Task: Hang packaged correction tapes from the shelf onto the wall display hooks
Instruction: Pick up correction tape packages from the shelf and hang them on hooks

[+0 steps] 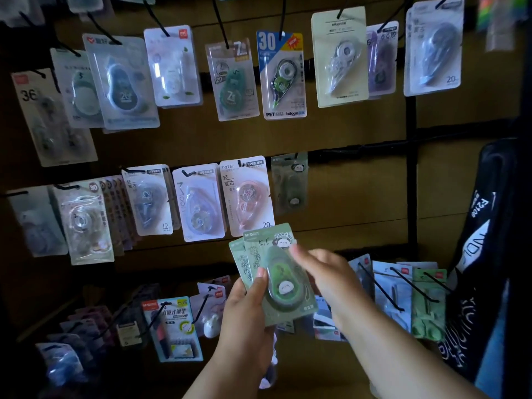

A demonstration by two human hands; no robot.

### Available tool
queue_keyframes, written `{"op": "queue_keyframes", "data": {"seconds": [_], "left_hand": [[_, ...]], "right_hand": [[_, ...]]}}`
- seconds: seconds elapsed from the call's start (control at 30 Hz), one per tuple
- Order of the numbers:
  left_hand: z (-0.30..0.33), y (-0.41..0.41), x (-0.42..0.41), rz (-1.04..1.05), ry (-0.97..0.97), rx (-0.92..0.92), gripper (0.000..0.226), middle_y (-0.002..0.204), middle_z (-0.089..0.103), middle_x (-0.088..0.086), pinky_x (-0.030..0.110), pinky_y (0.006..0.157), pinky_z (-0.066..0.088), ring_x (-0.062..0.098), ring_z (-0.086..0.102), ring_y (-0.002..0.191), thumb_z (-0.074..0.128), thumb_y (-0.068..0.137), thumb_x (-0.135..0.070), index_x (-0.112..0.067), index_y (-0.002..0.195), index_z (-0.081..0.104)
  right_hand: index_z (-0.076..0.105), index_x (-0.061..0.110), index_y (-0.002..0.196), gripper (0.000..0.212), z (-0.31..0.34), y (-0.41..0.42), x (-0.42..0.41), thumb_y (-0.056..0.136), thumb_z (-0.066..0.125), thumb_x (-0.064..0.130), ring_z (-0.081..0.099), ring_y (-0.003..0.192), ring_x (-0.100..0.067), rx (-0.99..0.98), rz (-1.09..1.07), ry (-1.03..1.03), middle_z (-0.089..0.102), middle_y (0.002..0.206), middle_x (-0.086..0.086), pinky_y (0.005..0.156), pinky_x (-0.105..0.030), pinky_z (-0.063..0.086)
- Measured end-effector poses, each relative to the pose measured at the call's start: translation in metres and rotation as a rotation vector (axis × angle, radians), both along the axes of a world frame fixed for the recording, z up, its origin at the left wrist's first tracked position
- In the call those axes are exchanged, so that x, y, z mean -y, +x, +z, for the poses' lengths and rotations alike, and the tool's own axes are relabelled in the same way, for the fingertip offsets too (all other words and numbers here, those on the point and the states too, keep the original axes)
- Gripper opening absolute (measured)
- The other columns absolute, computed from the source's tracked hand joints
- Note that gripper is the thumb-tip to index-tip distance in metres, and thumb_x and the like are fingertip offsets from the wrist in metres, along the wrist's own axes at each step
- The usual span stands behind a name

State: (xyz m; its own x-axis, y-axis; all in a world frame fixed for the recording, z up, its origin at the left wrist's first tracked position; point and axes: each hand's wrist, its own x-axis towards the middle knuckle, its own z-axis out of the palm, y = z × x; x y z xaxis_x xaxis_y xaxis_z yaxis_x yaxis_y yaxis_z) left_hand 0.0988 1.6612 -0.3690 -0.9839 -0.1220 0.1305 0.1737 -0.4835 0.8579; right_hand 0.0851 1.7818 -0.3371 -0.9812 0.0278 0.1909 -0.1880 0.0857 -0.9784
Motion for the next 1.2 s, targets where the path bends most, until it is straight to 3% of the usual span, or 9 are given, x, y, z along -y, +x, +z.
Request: {"op": "queue_keyframes", "data": {"seconds": [0.07,0.1,0.3,0.5,0.63,0.77,0.87,1.0,1.2], "left_hand": [[0.0,0.0,-0.001,0.014,-0.008,-0.011,0.027,0.105,0.073,0.02,0.05,0.085,0.056,0.036,0.072,0.094,0.049,0.099,-0.021,-0.009,0.119,0.063],[0.001,0.001,-0.002,0.017,-0.01,-0.012,0.027,0.105,0.074,0.02,0.052,0.087,0.055,0.037,0.071,0.094,0.049,0.099,-0.021,-0.01,0.118,0.064],[0.001,0.001,-0.005,-0.019,0.057,0.006,0.036,0.11,0.071,0.023,0.061,0.093,0.05,0.041,0.069,0.1,0.047,0.099,-0.032,-0.008,0.122,0.061],[-0.006,-0.004,-0.001,0.056,0.038,0.062,0.033,0.096,0.07,0.013,0.035,0.064,0.06,0.028,0.069,0.082,0.043,0.102,-0.022,-0.002,0.124,0.057],[-0.002,-0.001,0.0,0.041,0.017,0.033,0.03,0.11,0.072,0.021,0.058,0.091,0.052,0.039,0.069,0.102,0.039,0.104,-0.02,-0.012,0.116,0.066],[-0.001,-0.004,0.005,0.082,0.051,0.07,0.029,0.112,0.071,0.021,0.062,0.094,0.05,0.038,0.069,0.102,0.038,0.105,-0.022,-0.01,0.117,0.062],[-0.001,-0.004,0.009,0.121,0.03,0.079,0.03,0.109,0.072,0.021,0.059,0.095,0.05,0.037,0.07,0.101,0.036,0.106,-0.022,-0.008,0.118,0.06],[0.0,0.0,0.01,0.117,0.058,0.082,0.032,0.11,0.072,0.02,0.051,0.094,0.052,0.033,0.07,0.101,0.035,0.106,-0.024,-0.008,0.118,0.061],[0.0,0.002,0.008,0.084,0.074,0.105,0.03,0.113,0.07,0.019,0.049,0.092,0.052,0.034,0.068,0.105,0.035,0.106,-0.025,-0.011,0.118,0.059]], "right_hand": [[0.069,0.009,0.098,0.045,-0.009,0.006,-0.001,0.073,0.076,0.045,0.073,0.078,-0.014,0.013,0.061,-0.04,0.076,0.085,-0.003,0.06,-0.023,0.056],[0.069,0.012,0.097,0.04,-0.013,0.006,-0.002,0.071,0.079,0.041,0.073,0.074,-0.01,0.013,0.075,-0.04,0.076,0.083,0.001,0.058,-0.02,0.055],[0.069,0.01,0.092,0.03,-0.017,0.005,-0.005,0.073,0.08,0.031,0.073,0.074,-0.014,0.008,0.051,-0.09,0.076,0.08,-0.001,0.065,-0.028,0.058],[0.069,0.006,0.093,0.026,-0.017,0.01,-0.004,0.077,0.077,0.025,0.073,0.073,-0.015,0.016,0.072,-0.193,0.076,0.081,-0.004,0.063,-0.026,0.057],[0.07,0.01,0.091,0.024,-0.017,0.014,-0.004,0.078,0.077,0.028,0.073,0.076,-0.015,-0.008,0.062,-0.188,0.076,0.08,0.0,0.069,-0.03,0.057],[0.07,0.013,0.087,0.019,-0.013,0.013,-0.01,0.076,0.077,0.028,0.073,0.077,-0.017,-0.061,0.032,-0.234,0.076,0.079,0.001,0.068,-0.029,0.055],[0.069,0.013,0.086,0.028,0.001,0.007,-0.016,0.069,0.079,0.033,0.072,0.085,-0.024,-0.104,0.046,-0.298,0.076,0.083,-0.002,0.083,-0.039,0.056],[0.065,0.012,0.078,0.022,0.035,-0.007,-0.022,0.071,0.076,0.03,0.068,0.076,-0.023,-0.169,0.055,-0.461,0.073,0.074,-0.004,0.082,-0.04,0.054],[0.06,0.013,0.074,0.017,0.067,-0.029,-0.023,0.083,0.072,0.022,0.067,0.068,-0.017,-0.221,-0.018,-0.554,0.071,0.075,-0.002,0.061,-0.029,0.052]]}}
